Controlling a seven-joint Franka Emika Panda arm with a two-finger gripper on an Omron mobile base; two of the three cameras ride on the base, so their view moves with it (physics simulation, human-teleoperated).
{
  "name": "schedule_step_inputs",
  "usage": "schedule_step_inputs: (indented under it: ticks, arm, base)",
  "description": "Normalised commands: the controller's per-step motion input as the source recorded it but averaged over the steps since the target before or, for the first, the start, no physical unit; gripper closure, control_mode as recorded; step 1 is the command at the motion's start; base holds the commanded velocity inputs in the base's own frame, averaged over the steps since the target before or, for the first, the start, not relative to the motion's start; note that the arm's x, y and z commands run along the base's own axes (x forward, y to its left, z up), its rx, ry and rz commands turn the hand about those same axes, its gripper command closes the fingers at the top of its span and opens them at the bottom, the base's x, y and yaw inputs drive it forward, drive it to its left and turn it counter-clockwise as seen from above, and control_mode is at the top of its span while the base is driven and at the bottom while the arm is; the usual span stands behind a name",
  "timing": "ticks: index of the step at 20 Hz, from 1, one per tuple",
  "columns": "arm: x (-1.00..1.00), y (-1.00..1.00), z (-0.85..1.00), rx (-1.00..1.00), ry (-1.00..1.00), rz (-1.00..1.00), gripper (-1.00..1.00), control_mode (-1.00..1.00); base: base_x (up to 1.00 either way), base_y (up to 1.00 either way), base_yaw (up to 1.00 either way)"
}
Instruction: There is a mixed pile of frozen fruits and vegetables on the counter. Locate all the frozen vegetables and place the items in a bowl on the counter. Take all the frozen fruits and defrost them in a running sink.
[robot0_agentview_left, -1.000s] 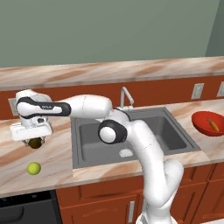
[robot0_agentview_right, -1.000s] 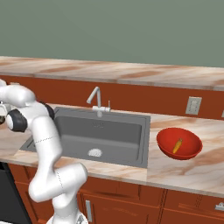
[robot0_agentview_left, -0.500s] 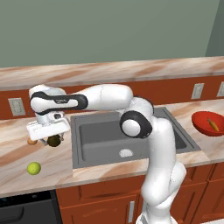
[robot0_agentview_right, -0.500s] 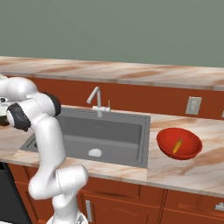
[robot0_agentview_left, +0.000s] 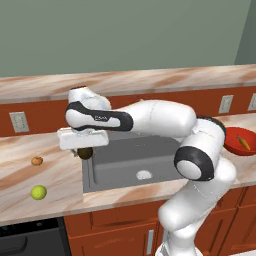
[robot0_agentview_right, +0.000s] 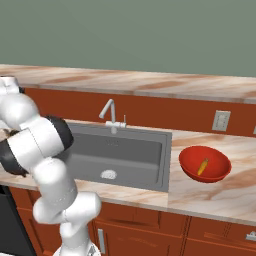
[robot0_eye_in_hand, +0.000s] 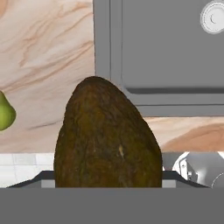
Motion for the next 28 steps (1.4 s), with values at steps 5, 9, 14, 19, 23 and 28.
schedule_step_inputs:
  ticks: [5, 9, 14, 19, 23, 28]
  arm:
    - [0.0, -0.87, 0.06, 0.04, -0.01, 0.0, 1.0, -1.0]
    - [0.08, -0.84, -0.09, 0.0, 0.03, 0.01, 1.0, -1.0]
    - [0.19, -0.76, 0.0, 0.0, 0.03, 0.04, 1.0, -1.0]
    - [0.28, -0.94, 0.0, 0.0, 0.07, 0.04, 1.0, -1.0]
    - [0.25, -0.99, -0.14, 0.0, 0.04, 0.02, 1.0, -1.0]
    - [0.21, -1.0, -0.12, 0.0, 0.02, 0.01, 1.0, -1.0]
  base:
    - [0.0, 0.0, 0.0]
    - [0.0, 0.0, 0.0]
    - [0.0, 0.0, 0.0]
    - [0.0, 0.0, 0.0]
    - [0.0, 0.0, 0.0]
    - [0.0, 0.0, 0.0]
